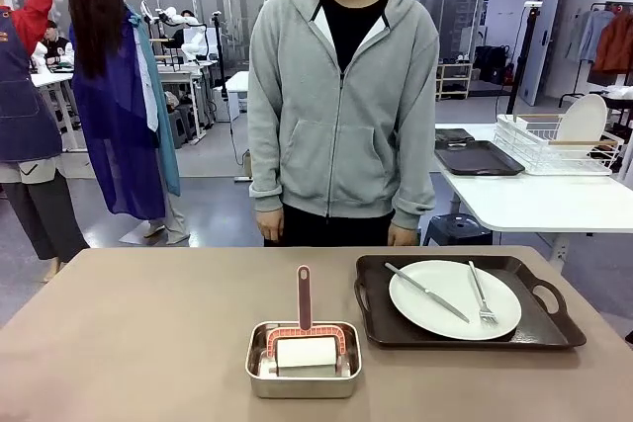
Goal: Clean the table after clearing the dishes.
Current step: When the right (or left) Handle tray is removed, use the right hand (or left hand) to clean the right (or left) side of the table with the Lint Roller.
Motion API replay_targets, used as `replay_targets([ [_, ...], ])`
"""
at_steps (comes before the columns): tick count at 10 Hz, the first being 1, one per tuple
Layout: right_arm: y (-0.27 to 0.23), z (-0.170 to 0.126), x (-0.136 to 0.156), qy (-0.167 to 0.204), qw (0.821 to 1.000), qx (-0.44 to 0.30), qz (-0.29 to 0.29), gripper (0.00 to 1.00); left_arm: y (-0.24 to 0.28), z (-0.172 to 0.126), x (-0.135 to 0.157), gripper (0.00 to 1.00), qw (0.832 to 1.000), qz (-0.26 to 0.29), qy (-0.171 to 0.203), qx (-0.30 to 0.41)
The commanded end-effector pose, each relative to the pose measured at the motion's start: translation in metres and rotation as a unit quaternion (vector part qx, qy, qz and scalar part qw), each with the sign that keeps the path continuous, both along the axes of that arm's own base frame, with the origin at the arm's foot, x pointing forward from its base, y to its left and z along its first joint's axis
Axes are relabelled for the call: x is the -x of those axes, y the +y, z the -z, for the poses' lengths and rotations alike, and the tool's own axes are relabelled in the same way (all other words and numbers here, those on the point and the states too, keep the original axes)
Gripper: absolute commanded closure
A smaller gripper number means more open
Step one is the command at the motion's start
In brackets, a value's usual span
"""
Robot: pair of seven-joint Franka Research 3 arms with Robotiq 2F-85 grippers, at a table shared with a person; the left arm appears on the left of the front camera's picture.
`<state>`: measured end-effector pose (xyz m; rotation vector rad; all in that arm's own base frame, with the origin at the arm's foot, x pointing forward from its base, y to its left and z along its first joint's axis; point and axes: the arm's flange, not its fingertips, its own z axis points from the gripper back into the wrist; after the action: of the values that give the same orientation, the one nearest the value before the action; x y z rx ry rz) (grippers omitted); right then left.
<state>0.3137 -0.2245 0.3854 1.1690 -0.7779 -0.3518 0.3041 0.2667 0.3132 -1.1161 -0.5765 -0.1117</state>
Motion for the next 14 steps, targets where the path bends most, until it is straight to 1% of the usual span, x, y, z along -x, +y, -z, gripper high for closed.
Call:
replay_targets([
  [1,0.004,-0.001,0.002,-0.004,1.0,0.0,0.001,0.0,0.012,0.001,-0.011,0.0,0.998,-0.016,-0.062,0.028],
  [2,0.004,-0.001,0.002,-0.004,1.0,0.0,0.001,0.0,0.0,0.0,0.0,0.0,1.0,0.0,0.0,0.0],
  [14,0.004,-0.001,0.002,-0.004,1.0,0.0,0.001,0.0,0.0,0.0,0.0,0.0,1.0,0.0,0.0,0.0],
])
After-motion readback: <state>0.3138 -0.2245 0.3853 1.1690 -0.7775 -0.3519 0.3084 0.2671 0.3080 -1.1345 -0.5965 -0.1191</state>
